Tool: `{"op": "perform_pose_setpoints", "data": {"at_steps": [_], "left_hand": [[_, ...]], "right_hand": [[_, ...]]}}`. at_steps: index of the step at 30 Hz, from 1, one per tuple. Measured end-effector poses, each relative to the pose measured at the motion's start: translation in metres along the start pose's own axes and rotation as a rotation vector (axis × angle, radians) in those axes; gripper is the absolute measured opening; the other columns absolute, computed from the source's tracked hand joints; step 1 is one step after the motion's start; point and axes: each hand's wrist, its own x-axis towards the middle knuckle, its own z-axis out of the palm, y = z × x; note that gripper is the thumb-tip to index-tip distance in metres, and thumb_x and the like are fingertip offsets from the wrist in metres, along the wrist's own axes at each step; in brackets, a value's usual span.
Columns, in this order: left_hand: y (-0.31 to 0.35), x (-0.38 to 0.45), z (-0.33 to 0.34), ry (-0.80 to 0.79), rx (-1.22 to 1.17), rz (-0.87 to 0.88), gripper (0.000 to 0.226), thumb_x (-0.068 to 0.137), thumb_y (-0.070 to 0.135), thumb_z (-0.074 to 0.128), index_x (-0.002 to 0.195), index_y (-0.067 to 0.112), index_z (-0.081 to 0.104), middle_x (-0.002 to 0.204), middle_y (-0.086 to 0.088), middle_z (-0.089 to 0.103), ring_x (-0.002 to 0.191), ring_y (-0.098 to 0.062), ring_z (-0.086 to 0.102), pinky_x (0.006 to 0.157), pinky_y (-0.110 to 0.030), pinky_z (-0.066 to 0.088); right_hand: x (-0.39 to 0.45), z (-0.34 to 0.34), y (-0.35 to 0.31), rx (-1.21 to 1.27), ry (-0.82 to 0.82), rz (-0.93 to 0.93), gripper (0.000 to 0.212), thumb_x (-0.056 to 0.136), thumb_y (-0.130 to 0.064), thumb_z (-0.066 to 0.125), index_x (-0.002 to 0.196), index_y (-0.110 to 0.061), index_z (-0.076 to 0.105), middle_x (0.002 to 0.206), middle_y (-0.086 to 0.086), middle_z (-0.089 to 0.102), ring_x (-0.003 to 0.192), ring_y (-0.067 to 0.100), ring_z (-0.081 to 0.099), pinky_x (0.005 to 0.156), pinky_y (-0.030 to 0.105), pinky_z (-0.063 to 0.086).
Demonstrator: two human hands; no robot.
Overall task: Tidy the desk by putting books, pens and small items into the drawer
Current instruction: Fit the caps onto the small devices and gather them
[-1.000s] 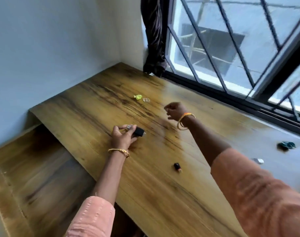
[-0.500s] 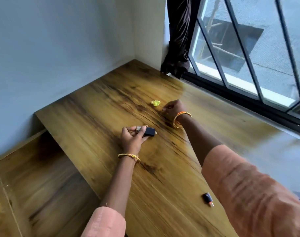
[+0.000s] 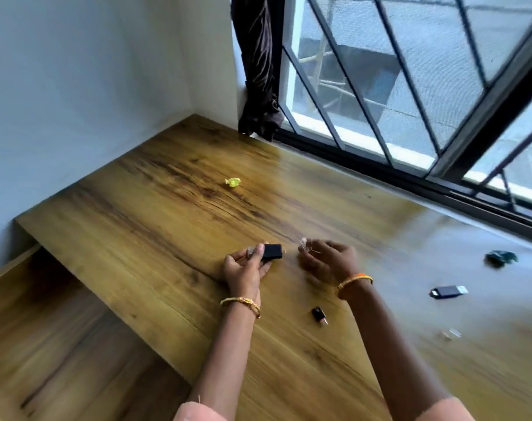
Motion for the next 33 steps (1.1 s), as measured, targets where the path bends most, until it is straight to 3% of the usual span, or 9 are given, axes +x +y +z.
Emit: {"op": "perform_pose_setpoints", "data": {"at_steps": [3, 6, 14, 19, 22, 28, 33], "left_hand": [[-0.008, -0.027, 0.013, -0.027, -0.096, -0.059, 0.027, 0.085, -0.004, 0.063, 0.087, 0.011, 0.041, 0.115, -0.031, 0.058, 0.092, -0.037, 0.064, 0.058, -0.03, 0.06], [-0.02, -0.058, 0.024, -0.12, -0.018, -0.037, 0.028, 0.083, -0.003, 0.065, 0.089, 0.012, 0.042, 0.114, -0.028, 0.059, 0.092, -0.035, 0.066, 0.063, -0.031, 0.061], [-0.055, -0.122, 0.043, -0.271, 0.087, 0.027, 0.03, 0.083, -0.005, 0.064, 0.088, 0.013, 0.04, 0.089, -0.013, 0.065, 0.081, -0.019, 0.067, 0.059, -0.026, 0.059], [-0.068, -0.137, 0.047, -0.281, 0.169, 0.08, 0.032, 0.08, -0.002, 0.069, 0.087, 0.014, 0.042, 0.091, -0.012, 0.064, 0.08, -0.017, 0.067, 0.06, -0.027, 0.059], [-0.073, -0.143, 0.048, -0.285, 0.186, 0.109, 0.032, 0.079, 0.0, 0.071, 0.086, 0.015, 0.043, 0.097, -0.017, 0.064, 0.089, -0.024, 0.068, 0.062, -0.027, 0.059], [-0.083, -0.147, 0.05, -0.253, 0.183, 0.12, 0.033, 0.078, 0.001, 0.073, 0.087, 0.015, 0.044, 0.105, -0.022, 0.062, 0.1, -0.032, 0.065, 0.063, -0.03, 0.06], [-0.087, -0.151, 0.05, -0.276, 0.131, 0.086, 0.036, 0.08, -0.006, 0.068, 0.087, 0.016, 0.041, 0.1, -0.019, 0.064, 0.104, -0.032, 0.065, 0.064, -0.031, 0.06]], "right_hand": [[-0.033, -0.028, -0.004, 0.229, -0.002, 0.07, 0.013, 0.075, 0.004, 0.063, 0.087, 0.005, 0.06, 0.087, 0.022, 0.07, 0.082, 0.031, 0.071, 0.074, 0.039, 0.059], [-0.058, -0.052, -0.004, 0.31, 0.004, 0.069, 0.019, 0.078, 0.012, 0.059, 0.095, 0.002, 0.058, 0.084, 0.021, 0.072, 0.077, 0.029, 0.072, 0.065, 0.032, 0.061], [-0.103, -0.096, 0.0, 0.314, -0.011, 0.052, 0.018, 0.082, 0.01, 0.055, 0.095, 0.001, 0.064, 0.079, 0.015, 0.071, 0.066, 0.02, 0.071, 0.06, 0.024, 0.059], [-0.118, -0.112, 0.003, 0.302, 0.008, 0.023, 0.017, 0.081, 0.008, 0.058, 0.094, 0.0, 0.066, 0.078, 0.013, 0.072, 0.067, 0.019, 0.071, 0.062, 0.024, 0.059], [-0.122, -0.115, 0.003, 0.279, 0.017, -0.006, 0.015, 0.082, 0.008, 0.058, 0.089, -0.002, 0.067, 0.077, 0.011, 0.073, 0.067, 0.018, 0.071, 0.066, 0.024, 0.059], [-0.128, -0.119, 0.001, 0.233, 0.045, -0.007, 0.015, 0.082, 0.009, 0.058, 0.086, -0.002, 0.067, 0.071, 0.01, 0.073, 0.063, 0.017, 0.071, 0.059, 0.022, 0.059], [-0.132, -0.119, 0.0, 0.189, 0.055, -0.044, 0.014, 0.082, 0.013, 0.057, 0.087, 0.002, 0.065, 0.069, 0.008, 0.073, 0.063, 0.014, 0.071, 0.062, 0.021, 0.059]]}}
